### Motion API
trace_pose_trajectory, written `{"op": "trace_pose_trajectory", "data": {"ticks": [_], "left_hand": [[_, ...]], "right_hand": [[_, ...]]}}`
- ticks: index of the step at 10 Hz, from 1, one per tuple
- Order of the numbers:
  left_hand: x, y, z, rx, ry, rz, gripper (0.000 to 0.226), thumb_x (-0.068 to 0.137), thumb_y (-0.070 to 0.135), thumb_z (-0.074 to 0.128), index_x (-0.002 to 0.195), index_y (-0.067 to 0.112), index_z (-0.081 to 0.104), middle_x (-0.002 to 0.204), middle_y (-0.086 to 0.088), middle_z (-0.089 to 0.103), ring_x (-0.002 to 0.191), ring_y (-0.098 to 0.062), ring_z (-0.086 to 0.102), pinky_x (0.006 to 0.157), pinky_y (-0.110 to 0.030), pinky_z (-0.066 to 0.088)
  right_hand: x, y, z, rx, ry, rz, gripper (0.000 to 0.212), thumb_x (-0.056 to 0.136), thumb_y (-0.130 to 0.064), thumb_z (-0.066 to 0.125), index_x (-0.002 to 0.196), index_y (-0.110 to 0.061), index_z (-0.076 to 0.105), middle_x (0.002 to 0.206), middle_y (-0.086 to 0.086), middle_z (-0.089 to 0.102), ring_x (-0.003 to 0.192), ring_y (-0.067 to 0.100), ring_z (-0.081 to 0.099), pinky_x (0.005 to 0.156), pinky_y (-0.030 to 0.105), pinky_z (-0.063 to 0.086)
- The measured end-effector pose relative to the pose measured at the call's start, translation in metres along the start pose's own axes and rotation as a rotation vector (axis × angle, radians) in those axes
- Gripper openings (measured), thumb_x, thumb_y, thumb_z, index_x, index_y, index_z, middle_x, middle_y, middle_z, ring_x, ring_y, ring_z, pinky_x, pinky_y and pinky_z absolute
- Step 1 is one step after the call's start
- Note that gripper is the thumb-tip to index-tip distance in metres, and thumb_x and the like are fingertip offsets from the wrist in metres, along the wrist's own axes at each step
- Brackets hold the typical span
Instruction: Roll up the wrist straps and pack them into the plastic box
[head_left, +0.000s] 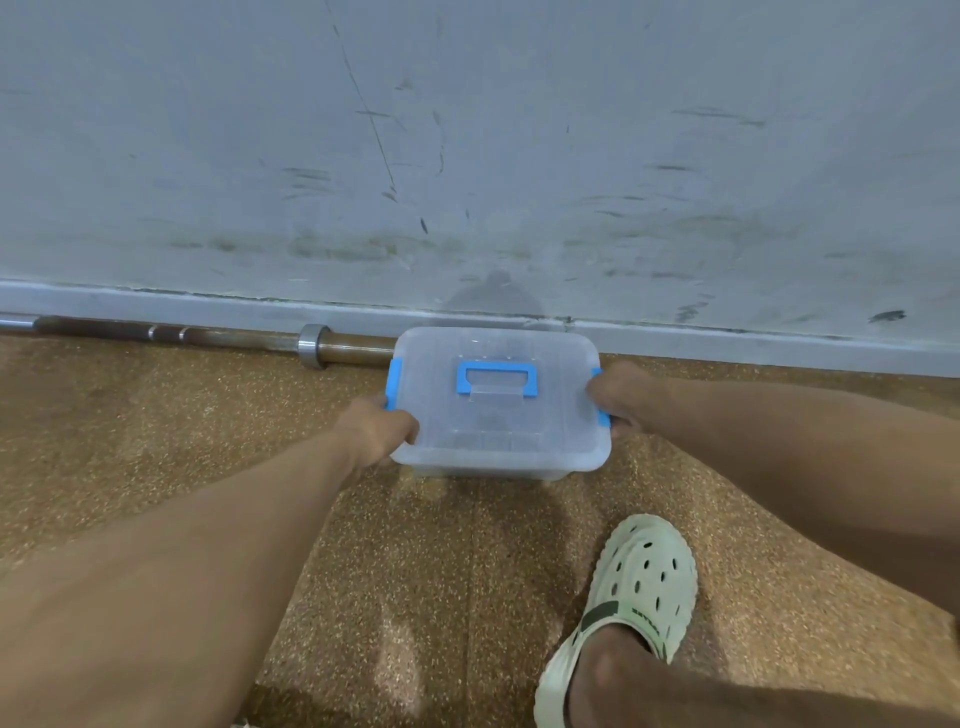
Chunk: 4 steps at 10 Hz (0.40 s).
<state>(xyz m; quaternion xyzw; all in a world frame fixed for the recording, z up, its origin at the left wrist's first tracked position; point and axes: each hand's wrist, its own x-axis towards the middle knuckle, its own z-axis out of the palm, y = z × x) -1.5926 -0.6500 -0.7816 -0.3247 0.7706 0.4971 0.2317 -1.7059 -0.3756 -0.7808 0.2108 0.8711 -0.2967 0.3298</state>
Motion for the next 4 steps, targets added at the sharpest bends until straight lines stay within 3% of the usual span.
{"op": "trace_pose_trajectory", "data": {"ticks": [1,2,3,4], "left_hand": [[0.002,0.001,0.002,0.015,-0.011,-0.017,0.043,0.086,0.012,0.065,0.129,0.008,0.059,0.110,-0.011,0.066,0.097,-0.026,0.064,0.080,-0.038,0.058],[-0.004,0.010,0.006,0.078,0.038,-0.026,0.048,0.090,0.014,0.067,0.135,0.005,0.053,0.112,-0.008,0.061,0.104,-0.027,0.059,0.084,-0.037,0.052],[-0.015,0.029,0.010,0.086,0.121,0.028,0.051,0.094,0.014,0.066,0.141,0.005,0.050,0.129,-0.012,0.058,0.111,-0.029,0.055,0.086,-0.038,0.048],[-0.040,0.060,0.005,-0.006,0.142,0.129,0.064,0.094,0.017,0.067,0.152,0.008,0.039,0.148,-0.013,0.049,0.128,-0.033,0.050,0.094,-0.038,0.046]], "right_hand": [[-0.001,0.001,-0.006,-0.016,-0.048,0.013,0.030,0.106,-0.014,0.047,0.132,-0.002,0.055,0.117,0.017,0.064,0.098,0.034,0.069,0.069,0.043,0.062],[-0.011,-0.003,-0.021,-0.113,-0.119,0.016,0.045,0.105,-0.017,0.053,0.148,-0.004,0.045,0.146,0.017,0.052,0.117,0.039,0.064,0.080,0.044,0.061],[-0.029,-0.014,-0.043,-0.157,-0.090,-0.053,0.038,0.099,-0.018,0.065,0.132,-0.003,0.057,0.137,0.007,0.056,0.120,0.040,0.063,0.076,0.046,0.062],[-0.051,-0.030,-0.069,-0.145,0.019,-0.164,0.029,0.098,-0.020,0.064,0.122,-0.003,0.062,0.129,0.014,0.063,0.104,0.034,0.070,0.073,0.041,0.062]]}}
